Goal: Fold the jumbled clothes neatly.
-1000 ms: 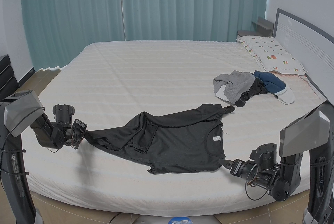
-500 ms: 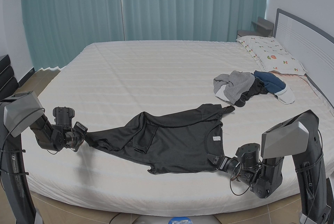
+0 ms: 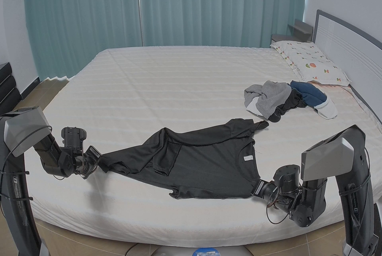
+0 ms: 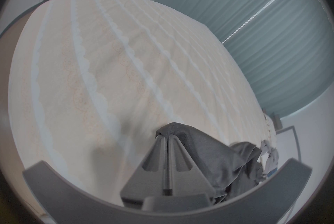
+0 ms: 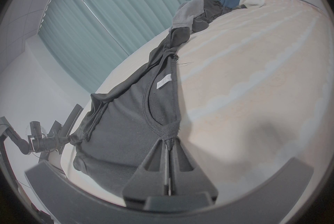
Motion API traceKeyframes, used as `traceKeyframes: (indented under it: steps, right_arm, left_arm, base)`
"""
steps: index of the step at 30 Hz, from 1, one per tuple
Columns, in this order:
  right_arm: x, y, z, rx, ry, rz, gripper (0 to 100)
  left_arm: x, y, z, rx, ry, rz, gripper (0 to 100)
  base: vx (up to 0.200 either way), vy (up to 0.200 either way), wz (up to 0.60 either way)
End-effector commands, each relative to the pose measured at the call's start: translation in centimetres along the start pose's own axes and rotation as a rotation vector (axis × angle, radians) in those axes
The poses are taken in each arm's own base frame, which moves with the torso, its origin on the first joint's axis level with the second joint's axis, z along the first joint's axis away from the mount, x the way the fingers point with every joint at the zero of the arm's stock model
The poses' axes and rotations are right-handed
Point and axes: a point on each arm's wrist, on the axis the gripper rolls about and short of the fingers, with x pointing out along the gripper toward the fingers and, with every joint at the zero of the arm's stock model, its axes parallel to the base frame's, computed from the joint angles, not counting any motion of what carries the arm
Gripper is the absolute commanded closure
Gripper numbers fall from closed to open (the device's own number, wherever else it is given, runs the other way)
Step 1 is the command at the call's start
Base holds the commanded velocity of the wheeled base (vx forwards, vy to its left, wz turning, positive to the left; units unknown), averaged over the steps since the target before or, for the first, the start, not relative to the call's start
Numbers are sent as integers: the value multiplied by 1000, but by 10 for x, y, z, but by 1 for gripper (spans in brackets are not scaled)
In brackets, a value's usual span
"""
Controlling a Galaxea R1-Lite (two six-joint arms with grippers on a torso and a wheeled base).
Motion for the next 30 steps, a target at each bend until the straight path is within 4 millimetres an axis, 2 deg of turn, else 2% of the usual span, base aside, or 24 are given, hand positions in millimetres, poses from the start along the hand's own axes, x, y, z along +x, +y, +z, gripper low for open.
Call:
traceKeyframes:
  steps: [1, 2, 4, 9, 14, 15, 19, 30]
  right_arm:
    - [-35, -2, 24, 27, -26, -3, 100]
    - [-48, -7, 29, 36, -19, -7, 100]
    - [-61, -15, 30, 40, 0, -19, 100]
    - [-77, -36, 41, 42, -7, -76, 100]
    - [-89, -50, 39, 29, 49, -102, 100]
    - [-89, -50, 39, 29, 49, -102, 100]
    - [-89, -55, 42, -6, 42, -114, 100]
    - [-76, -54, 24, -23, 112, -111, 100]
  left_arm:
    - [-16, 6, -8, 98, 32, 27, 100]
    - [-24, 9, -11, 149, 46, 39, 100]
    - [-32, 11, -13, 191, 71, 60, 100]
    - [-54, 17, -17, 279, 155, 125, 100]
    - [-69, 22, -24, 351, 254, 192, 100]
    - [-69, 22, -24, 351, 254, 192, 100]
    - [-76, 22, -51, 446, 363, 218, 100]
    - [-76, 18, -66, 482, 399, 210, 100]
  base:
    - [0, 0, 0]
    - [0, 0, 0]
    - [0, 0, 0]
    - [0, 0, 0]
    - [0, 0, 0]
    - [0, 0, 0]
    - [0, 0, 0]
    - [0, 0, 0]
